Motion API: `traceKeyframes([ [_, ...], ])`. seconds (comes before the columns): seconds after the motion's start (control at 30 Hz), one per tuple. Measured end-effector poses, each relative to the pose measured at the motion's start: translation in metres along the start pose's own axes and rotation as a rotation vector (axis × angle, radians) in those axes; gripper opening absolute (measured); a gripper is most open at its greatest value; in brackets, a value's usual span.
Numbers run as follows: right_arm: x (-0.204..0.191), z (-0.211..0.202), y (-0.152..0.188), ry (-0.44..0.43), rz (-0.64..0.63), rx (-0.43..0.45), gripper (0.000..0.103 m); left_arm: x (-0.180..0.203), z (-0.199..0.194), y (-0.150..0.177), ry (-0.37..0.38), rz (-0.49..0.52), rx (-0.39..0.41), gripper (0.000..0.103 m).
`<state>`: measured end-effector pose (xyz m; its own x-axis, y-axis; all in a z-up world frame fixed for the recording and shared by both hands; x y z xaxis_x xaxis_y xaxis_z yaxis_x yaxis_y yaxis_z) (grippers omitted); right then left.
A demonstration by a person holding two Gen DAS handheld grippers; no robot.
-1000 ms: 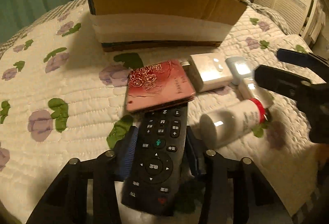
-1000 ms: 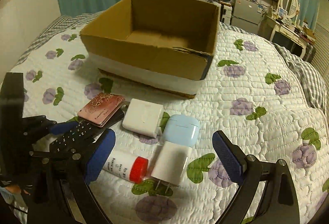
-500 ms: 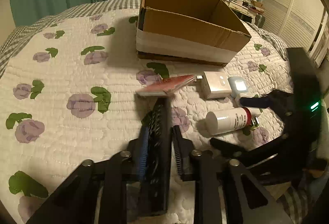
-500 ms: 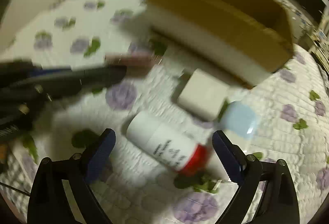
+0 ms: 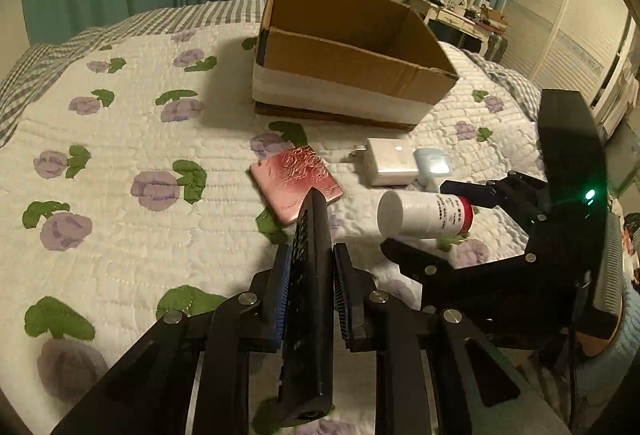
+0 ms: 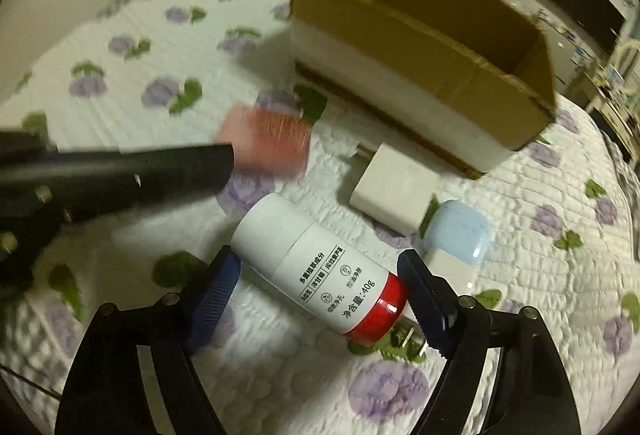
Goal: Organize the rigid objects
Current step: 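Grasp the black remote with the left gripper while the right grasps the red-capped bottle, then carry the remote and red-capped bottle into the box and open both grippers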
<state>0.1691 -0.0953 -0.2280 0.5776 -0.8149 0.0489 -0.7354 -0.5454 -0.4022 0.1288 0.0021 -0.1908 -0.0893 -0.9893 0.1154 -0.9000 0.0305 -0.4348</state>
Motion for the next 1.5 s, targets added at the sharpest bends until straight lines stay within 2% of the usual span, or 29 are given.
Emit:
traceKeyframes([
  [0.3,0.015,-0.054,0.003,-0.021,0.131,0.093,0.081,0.016,-0.035,-0.011,0.005,0.022,0.058,0.020],
  [0.4,0.022,-0.074,-0.004,0.015,0.122,0.124,0.081,0.021,-0.048,-0.026,0.021,0.015,0.087,0.020],
  [0.5,0.035,-0.095,-0.016,0.051,0.111,0.156,0.081,0.026,-0.061,-0.053,0.052,0.001,0.116,0.020],
  [0.77,0.089,-0.133,-0.083,0.101,0.122,0.251,0.081,0.025,-0.082,-0.143,0.016,0.023,0.218,0.020],
  [0.87,0.109,-0.133,-0.115,0.106,0.127,0.279,0.081,0.024,-0.074,-0.178,0.010,0.037,0.242,0.020],
  [0.97,0.127,-0.124,-0.143,0.106,0.139,0.296,0.081,0.018,-0.054,-0.210,-0.028,0.045,0.246,0.020],
  [1.17,0.166,-0.085,-0.197,0.096,0.184,0.317,0.081,0.005,0.007,-0.255,-0.051,0.056,0.208,0.020],
  [1.3,0.180,-0.055,-0.212,0.079,0.204,0.311,0.081,0.009,0.044,-0.260,-0.060,0.106,0.176,0.020],
  [1.4,0.188,-0.030,-0.212,0.077,0.202,0.281,0.081,0.013,0.065,-0.262,-0.096,0.143,0.161,0.021],
  [1.5,0.193,-0.015,-0.212,0.083,0.200,0.261,0.081,0.013,0.075,-0.260,-0.090,0.129,0.155,0.025],
])
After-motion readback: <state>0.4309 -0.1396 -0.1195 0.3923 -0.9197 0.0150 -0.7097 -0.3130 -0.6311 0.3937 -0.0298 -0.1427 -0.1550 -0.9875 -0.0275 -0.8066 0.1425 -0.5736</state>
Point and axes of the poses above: each gripper's, at about its wrist camera, not at the fingertips, and z roughly the way its jaws point, x to its right, y to its underside, the point moved 10 cm from there along z, roughly the way its jaws point, and after that the axes turned 10 degrees about -x, right-handed, at the moved point
